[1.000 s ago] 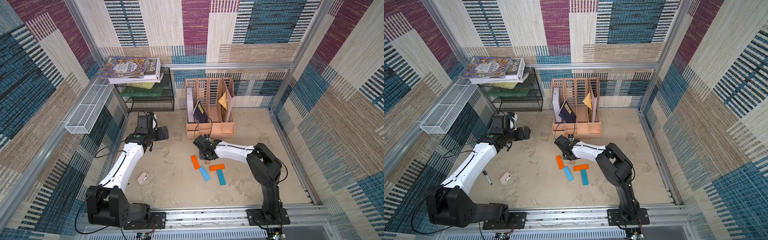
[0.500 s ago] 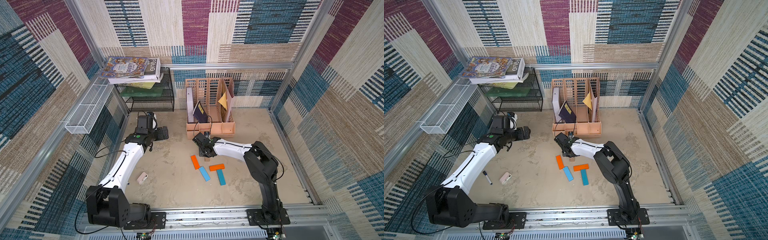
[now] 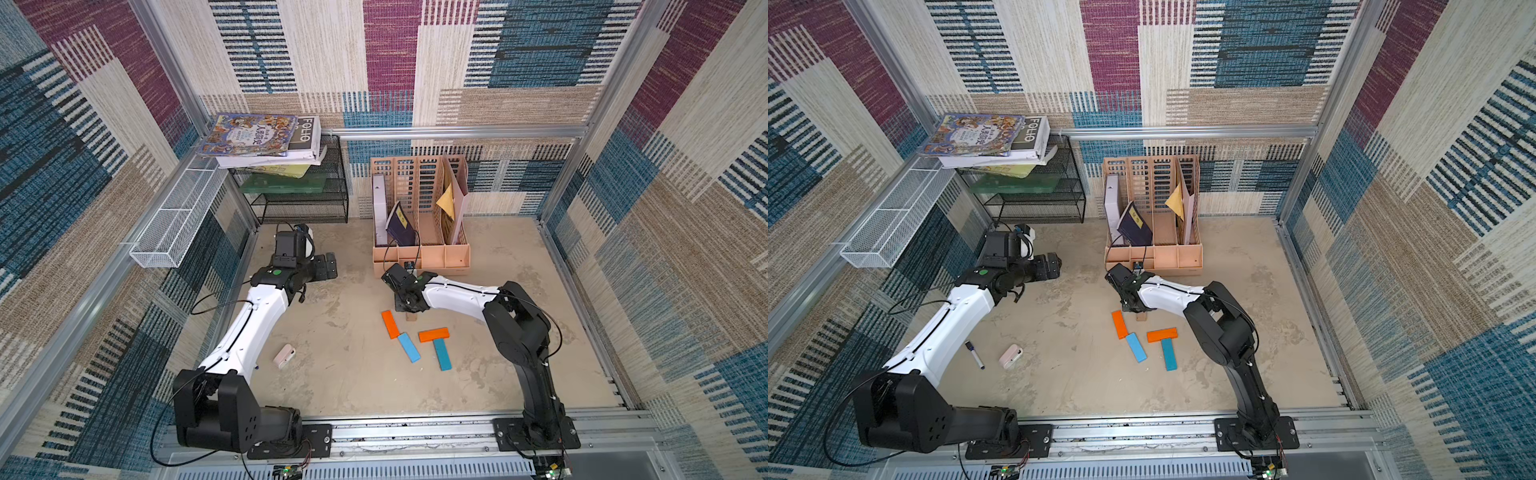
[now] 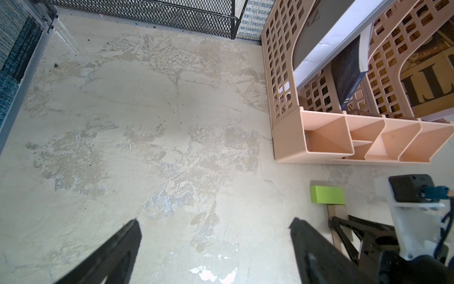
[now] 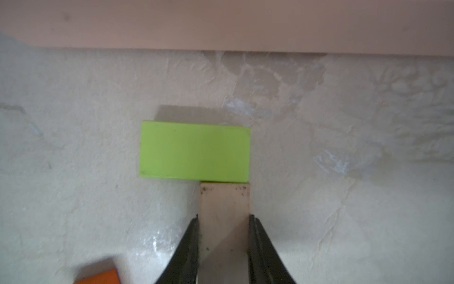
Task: Assemble a giraffe with building blocks
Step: Assemble the building block at the center of the board.
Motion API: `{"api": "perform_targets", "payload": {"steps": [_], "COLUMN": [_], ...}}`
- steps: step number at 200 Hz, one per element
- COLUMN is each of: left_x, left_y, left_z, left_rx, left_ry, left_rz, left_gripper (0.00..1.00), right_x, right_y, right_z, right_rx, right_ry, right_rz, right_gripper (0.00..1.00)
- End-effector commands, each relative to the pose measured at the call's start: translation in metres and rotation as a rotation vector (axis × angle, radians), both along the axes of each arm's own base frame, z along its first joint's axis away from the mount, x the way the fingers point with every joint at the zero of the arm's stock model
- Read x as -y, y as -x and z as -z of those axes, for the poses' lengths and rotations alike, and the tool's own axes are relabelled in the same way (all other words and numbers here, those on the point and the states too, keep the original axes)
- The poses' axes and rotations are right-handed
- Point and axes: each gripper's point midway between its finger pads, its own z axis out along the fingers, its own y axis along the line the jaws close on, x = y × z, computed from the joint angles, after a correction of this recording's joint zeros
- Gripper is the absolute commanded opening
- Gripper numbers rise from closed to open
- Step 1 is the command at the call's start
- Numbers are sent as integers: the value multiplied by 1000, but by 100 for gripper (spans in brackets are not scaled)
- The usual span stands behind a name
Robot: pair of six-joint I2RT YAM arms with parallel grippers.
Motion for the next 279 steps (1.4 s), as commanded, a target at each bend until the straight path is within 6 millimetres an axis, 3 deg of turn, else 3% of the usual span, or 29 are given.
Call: {"api": "perform_targets", "payload": {"steps": [1,112,177,223,258,279], "left_x": [2,2,2,2,2,2], "left_y": [-3,-3,-3,-3,-3,-2], "left_z": [-5,-4,-5,-5,-5,-6], "left_rx": [13,12,12,13,12,14], "left_ry": [11,10,11,12,12,12], "left_rz": [4,3,4,5,5,4], "left_gripper": [99,99,99,99,99,99], "right_x": [5,-3,-5,-7,-4,-2], "right_y": [5,1,7,7,6,17], "right_z": [7,11,12,11,-8,-26], "right_rx": [-35,-44,-51,-39,9,36], "right_ry": [25,41,47,57,61,55], "right_rz": [-4,-29,-42,-49,-50,-67], "right_gripper": [29,30,40,77,81,81]}}
